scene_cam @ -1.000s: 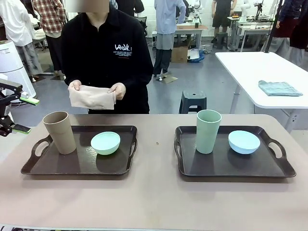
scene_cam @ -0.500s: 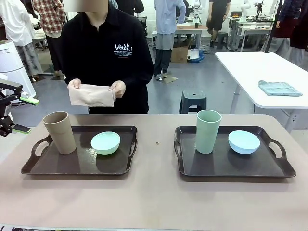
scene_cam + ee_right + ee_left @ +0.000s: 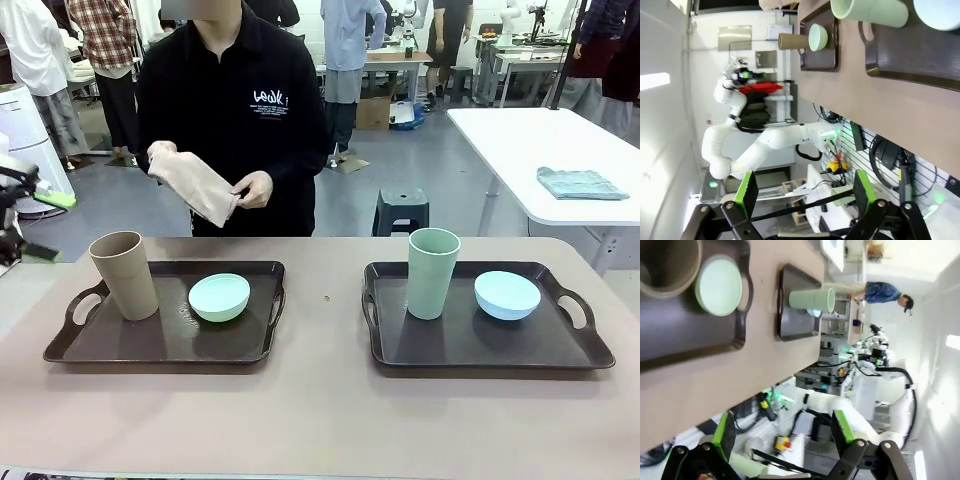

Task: Set up a tray with a mat and arrange the tableware.
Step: Pick up the Picnic Bowl and Reusable plastic cup from the Handle tray in front of the human's position and hold them in the air.

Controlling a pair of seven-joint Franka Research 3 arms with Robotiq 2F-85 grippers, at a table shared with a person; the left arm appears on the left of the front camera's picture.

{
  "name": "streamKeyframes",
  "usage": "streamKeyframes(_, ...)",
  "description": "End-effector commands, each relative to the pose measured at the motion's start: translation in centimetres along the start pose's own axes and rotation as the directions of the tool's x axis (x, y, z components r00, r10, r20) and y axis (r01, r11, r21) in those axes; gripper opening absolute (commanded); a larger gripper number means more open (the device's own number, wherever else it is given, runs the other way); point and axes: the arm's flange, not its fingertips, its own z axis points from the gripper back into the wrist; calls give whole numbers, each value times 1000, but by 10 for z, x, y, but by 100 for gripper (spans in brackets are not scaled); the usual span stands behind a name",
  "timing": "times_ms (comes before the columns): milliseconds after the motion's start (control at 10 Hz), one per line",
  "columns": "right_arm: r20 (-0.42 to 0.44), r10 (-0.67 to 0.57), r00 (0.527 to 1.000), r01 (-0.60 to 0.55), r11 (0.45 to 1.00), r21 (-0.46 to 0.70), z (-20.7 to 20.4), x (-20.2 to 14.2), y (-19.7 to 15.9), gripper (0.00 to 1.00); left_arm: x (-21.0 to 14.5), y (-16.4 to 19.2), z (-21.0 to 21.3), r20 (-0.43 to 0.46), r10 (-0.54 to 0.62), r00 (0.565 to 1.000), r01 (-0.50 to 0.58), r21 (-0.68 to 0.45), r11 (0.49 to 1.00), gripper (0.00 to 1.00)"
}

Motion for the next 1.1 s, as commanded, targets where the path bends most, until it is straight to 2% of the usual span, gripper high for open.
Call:
streamKeyframes(0,12,135,991,-133,985,-107,-45,-11,89,100,0,-57,26,-54,-335,941,340,163,926,100)
streamKeyframes(100,-16,191,981,-191,968,-163,-70,-13,135,100,-9,-77,45,-212,-397,893,445,292,847,100)
streamKeyframes(200,-2,221,975,-215,950,-227,-94,-8,178,100,-11,-92,62,-290,-408,866,490,325,809,100)
streamKeyframes(300,-38,246,969,-247,936,-252,-124,-8,212,100,0,-100,75,-302,-390,870,488,414,768,100)
streamKeyframes(400,-92,238,967,-253,941,-224,-156,-12,230,100,14,-106,92,-227,-363,904,428,503,751,100)
streamKeyframes(500,-48,259,965,-264,943,-203,-108,-33,195,100,-16,-107,63,-266,-342,901,421,351,836,100)
streamKeyframes(700,-48,259,965,-264,943,-203,-108,-33,195,100,-16,-107,63,-266,-342,901,421,351,836,100)
streamKeyframes(800,-62,268,961,-275,934,-228,-135,-34,224,100,-7,-112,78,-281,-350,894,441,408,799,100)
streamKeyframes(900,-73,285,956,-294,911,-291,-157,-29,237,100,21,-104,82,-380,-482,790,614,467,637,100)
streamKeyframes(1000,-117,336,934,-356,872,-336,-199,-25,253,100,47,-96,95,-448,-604,659,751,443,490,100)
